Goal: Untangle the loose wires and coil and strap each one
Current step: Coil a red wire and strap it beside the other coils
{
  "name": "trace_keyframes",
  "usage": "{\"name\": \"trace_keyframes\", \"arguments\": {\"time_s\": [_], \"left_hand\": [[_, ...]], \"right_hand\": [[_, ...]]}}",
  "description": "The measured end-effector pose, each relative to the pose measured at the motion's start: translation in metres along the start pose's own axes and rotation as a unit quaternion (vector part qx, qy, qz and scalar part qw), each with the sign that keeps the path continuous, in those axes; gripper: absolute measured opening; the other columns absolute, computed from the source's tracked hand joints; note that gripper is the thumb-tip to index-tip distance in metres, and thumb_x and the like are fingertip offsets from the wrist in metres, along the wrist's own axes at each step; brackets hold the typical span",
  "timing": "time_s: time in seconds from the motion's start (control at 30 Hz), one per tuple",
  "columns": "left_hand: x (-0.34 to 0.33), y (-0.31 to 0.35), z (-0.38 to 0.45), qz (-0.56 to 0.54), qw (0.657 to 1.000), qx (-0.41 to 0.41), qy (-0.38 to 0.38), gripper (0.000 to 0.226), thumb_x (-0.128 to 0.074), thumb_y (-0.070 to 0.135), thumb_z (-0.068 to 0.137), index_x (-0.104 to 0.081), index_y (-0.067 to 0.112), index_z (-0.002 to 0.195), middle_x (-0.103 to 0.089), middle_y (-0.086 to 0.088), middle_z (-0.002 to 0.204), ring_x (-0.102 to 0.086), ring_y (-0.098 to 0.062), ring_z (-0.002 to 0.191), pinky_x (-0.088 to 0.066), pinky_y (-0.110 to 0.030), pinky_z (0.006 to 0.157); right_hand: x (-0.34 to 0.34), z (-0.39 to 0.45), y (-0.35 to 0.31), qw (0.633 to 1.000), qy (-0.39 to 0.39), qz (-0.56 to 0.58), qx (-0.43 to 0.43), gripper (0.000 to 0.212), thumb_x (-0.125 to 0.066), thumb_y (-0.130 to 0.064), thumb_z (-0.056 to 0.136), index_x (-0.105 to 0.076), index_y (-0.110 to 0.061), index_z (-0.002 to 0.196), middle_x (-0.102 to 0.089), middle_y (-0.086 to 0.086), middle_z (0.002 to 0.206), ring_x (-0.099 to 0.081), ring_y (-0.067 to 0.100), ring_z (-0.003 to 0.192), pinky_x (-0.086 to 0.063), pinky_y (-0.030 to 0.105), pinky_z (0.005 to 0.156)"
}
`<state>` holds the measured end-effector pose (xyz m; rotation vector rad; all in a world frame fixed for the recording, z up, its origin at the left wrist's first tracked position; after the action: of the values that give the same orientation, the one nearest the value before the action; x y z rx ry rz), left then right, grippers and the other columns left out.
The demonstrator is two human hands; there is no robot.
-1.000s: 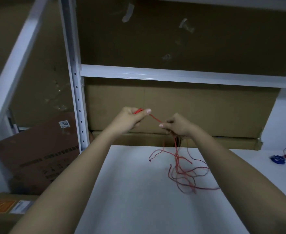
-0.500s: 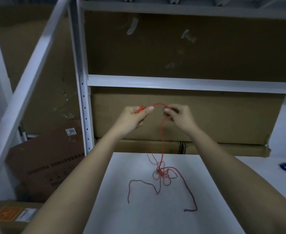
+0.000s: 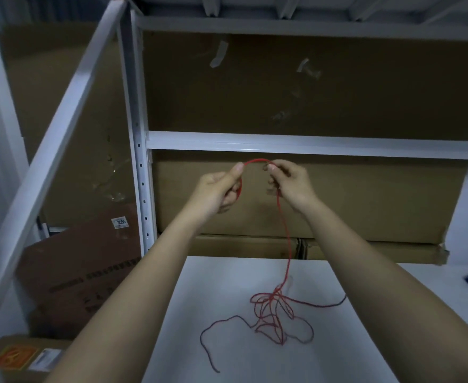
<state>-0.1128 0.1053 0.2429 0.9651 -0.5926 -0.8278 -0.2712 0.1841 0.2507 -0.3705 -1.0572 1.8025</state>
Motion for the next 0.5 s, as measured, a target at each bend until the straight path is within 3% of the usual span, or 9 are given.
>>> {"name": "trace_keyframes", "arguments": {"time_s": [0.07,0.13,0.23,0.3,0.37,0.43,0.5], "left_hand": [[0.002,-0.003,-0.001,-0.104,0.995,0.009,-0.002,0.041,-0.042,0.042,0.097,-0.046,0.014,0.068,-0.034,0.002,0.046,-0.027,-0.011,0.041,-0.022,-0.024,0.048],[0.002,-0.005,0.001,-0.230,0.973,0.002,0.000,0.034,-0.040,0.038,0.098,-0.050,0.013,0.077,-0.041,0.003,0.052,-0.035,-0.008,0.045,-0.028,-0.020,0.051],[0.004,-0.014,0.011,-0.306,0.951,-0.015,0.050,0.022,-0.037,0.021,0.103,-0.053,0.008,0.095,-0.054,-0.001,0.072,-0.051,-0.007,0.058,-0.042,-0.019,0.064],[0.007,-0.023,0.013,-0.177,0.980,-0.028,0.092,0.023,-0.033,0.017,0.104,-0.051,0.010,0.092,-0.057,-0.005,0.081,-0.055,-0.010,0.064,-0.046,-0.024,0.072],[0.009,-0.039,0.010,0.054,0.994,-0.025,0.088,0.028,-0.032,0.030,0.104,-0.052,0.012,0.094,-0.059,-0.004,0.087,-0.058,-0.013,0.074,-0.047,-0.031,0.083],[0.011,-0.062,0.004,0.243,0.970,-0.007,0.027,0.037,-0.031,0.045,0.101,-0.048,0.013,0.105,-0.058,0.001,0.091,-0.058,-0.011,0.084,-0.045,-0.034,0.087],[0.012,-0.083,-0.003,0.349,0.936,0.003,-0.037,0.034,-0.031,0.049,0.100,-0.043,0.017,0.101,-0.054,0.003,0.085,-0.054,-0.008,0.078,-0.041,-0.032,0.073]], "right_hand": [[-0.013,-0.006,0.005,0.995,-0.042,-0.082,0.025,0.023,-0.052,-0.015,0.098,-0.067,-0.002,0.109,-0.060,0.000,0.082,-0.051,0.004,0.068,-0.043,0.010,0.064],[-0.035,-0.022,0.017,0.974,-0.108,-0.191,0.055,0.028,-0.052,-0.021,0.098,-0.067,-0.006,0.116,-0.063,0.004,0.095,-0.057,0.013,0.087,-0.043,0.020,0.079],[-0.061,-0.056,0.021,0.943,-0.169,-0.257,0.131,0.028,-0.051,-0.022,0.098,-0.066,-0.010,0.118,-0.057,0.006,0.090,-0.054,0.025,0.092,-0.034,0.027,0.074],[-0.071,-0.077,0.017,0.937,-0.198,-0.235,0.169,0.026,-0.051,-0.020,0.098,-0.065,-0.008,0.116,-0.060,0.006,0.091,-0.055,0.020,0.088,-0.037,0.028,0.072],[-0.073,-0.095,0.020,0.938,-0.222,-0.210,0.166,0.022,-0.053,-0.020,0.097,-0.066,-0.008,0.109,-0.061,0.000,0.081,-0.055,0.006,0.076,-0.041,0.024,0.066],[-0.067,-0.102,0.031,0.949,-0.232,-0.181,0.112,0.016,-0.056,-0.018,0.094,-0.069,-0.012,0.101,-0.054,-0.013,0.062,-0.047,-0.001,0.057,-0.034,0.016,0.054],[-0.055,-0.099,0.037,0.958,-0.232,-0.155,0.068,0.012,-0.060,-0.017,0.092,-0.072,-0.015,0.095,-0.053,-0.018,0.053,-0.045,-0.002,0.051,-0.032,0.013,0.051]]}}
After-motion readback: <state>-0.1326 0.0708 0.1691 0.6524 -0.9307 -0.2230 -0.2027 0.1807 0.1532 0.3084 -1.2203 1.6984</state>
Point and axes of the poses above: each hand's wrist, its own z-axis towards the middle knuckle, its own x-axis out of the back of the hand, y = z × x, the point moved 8 cm from there along z, towards the middle knuckle
